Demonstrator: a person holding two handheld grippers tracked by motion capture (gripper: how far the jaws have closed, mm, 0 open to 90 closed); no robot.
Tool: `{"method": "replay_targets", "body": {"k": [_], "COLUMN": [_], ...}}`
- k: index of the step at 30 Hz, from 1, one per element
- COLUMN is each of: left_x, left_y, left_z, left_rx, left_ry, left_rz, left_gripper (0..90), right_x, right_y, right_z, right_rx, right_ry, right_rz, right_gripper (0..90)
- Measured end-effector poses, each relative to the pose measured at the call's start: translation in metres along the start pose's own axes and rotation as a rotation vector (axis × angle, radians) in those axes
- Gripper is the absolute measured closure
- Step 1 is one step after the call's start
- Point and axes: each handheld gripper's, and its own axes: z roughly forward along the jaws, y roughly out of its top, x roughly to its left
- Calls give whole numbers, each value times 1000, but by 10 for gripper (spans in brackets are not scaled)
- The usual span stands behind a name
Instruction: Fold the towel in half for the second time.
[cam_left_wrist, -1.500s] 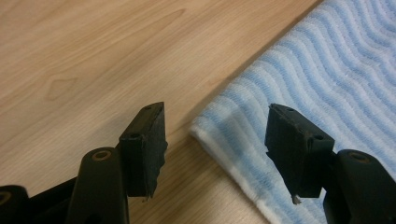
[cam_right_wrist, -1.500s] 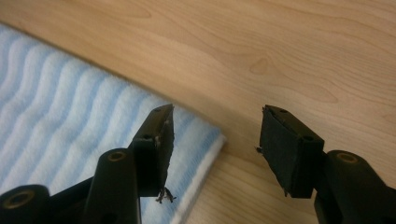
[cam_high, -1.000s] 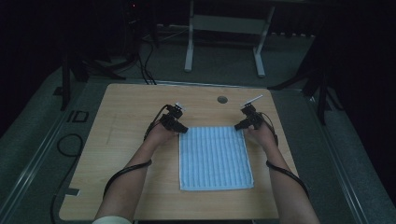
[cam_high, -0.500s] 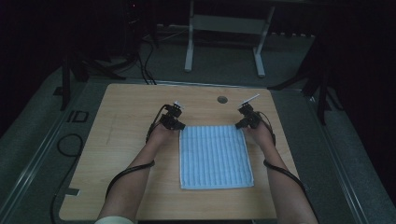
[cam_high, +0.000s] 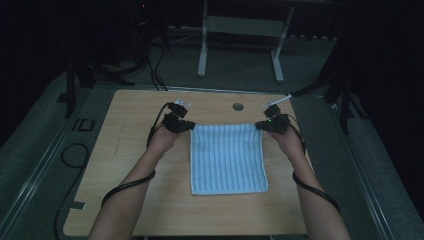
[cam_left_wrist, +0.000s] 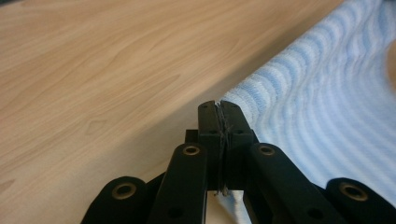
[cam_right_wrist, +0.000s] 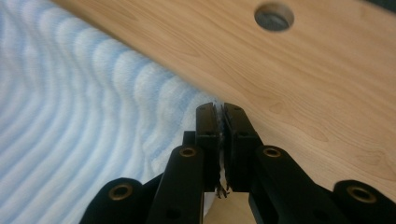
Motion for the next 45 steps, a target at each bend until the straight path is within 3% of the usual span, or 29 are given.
{"method": "replay_targets", "body": {"k": [2, 5, 7, 11, 13, 15, 16, 17, 19, 22, 27, 28, 30, 32, 34, 36, 38, 39, 40, 41, 45], "left_x": [-8, -23, -32, -50, -61, -64, -74, -77, -85, -92, -94, -94, -96, -98, -97, -97, -96, -96, -93, -92, -94], "left_y": [-7, -25, -37, -60, -72, -76, -91, -96, -105, -119, -134, -141, -146, -150, -156, -158, -155, -155, -145, -141, -128], "left_z": [-12, -27, -37, -51, -55, -55, -55, -53, -51, -47, -40, -34, -30, -26, -21, -21, -27, -27, -38, -41, -39], "left_rx": [-30, -37, -50, -56, -51, -39, -25, -9, 10, 41, 62, 86, 96, 116, 147, 148, 144, 144, 118, 104, 90], "left_ry": [-9, -20, -50, -86, -73, -86, -105, -120, -121, -131, -153, -161, -167, -163, -200, -200, -188, -188, -157, -144, -159], "left_rz": [15, 67, 81, 103, 126, 132, 132, 136, 148, 163, 147, 142, 134, 154, 146, 150, 167, 167, 169, 179, 196], "left_gripper": [883, 882, 882, 882, 881, 881, 881, 881, 880, 879, 878, 878, 878, 875, 873, 859, 764, 702, 702, 541, 455], "right_x": [7, 20, 29, 48, 57, 61, 64, 72, 78, 82, 82, 81, 82, 84, 87, 90, 91, 91, 91, 88, 89], "right_y": [-8, -27, -42, -69, -83, -90, -95, -109, -119, -135, -152, -154, -162, -167, -173, -177, -175, -175, -173, -162, -148], "right_z": [-14, -34, -45, -62, -67, -69, -69, -68, -65, -60, -51, -49, -45, -41, -36, -33, -39, -39, -43, -61, -67], "right_rx": [-41, -88, -110, -122, -120, -127, -119, -87, -64, -44, -17, -14, -2, 18, 44, 62, 53, 53, 39, -33, -55], "right_ry": [6, 37, 57, 86, 107, 113, 112, 100, 93, 118, 155, 163, 174, 180, 192, 209, 216, 216, 213, 194, 176], "right_rz": [-20, -41, -61, -100, -114, -116, -119, -141, -148, -132, -98, -87, -81, -79, -78, -67, -54, -54, -56, -52, -68], "right_gripper": [856, 856, 856, 855, 855, 855, 855, 855, 855, 853, 852, 851, 849, 844, 830, 805, 697, 697, 696, 592, 514]}}
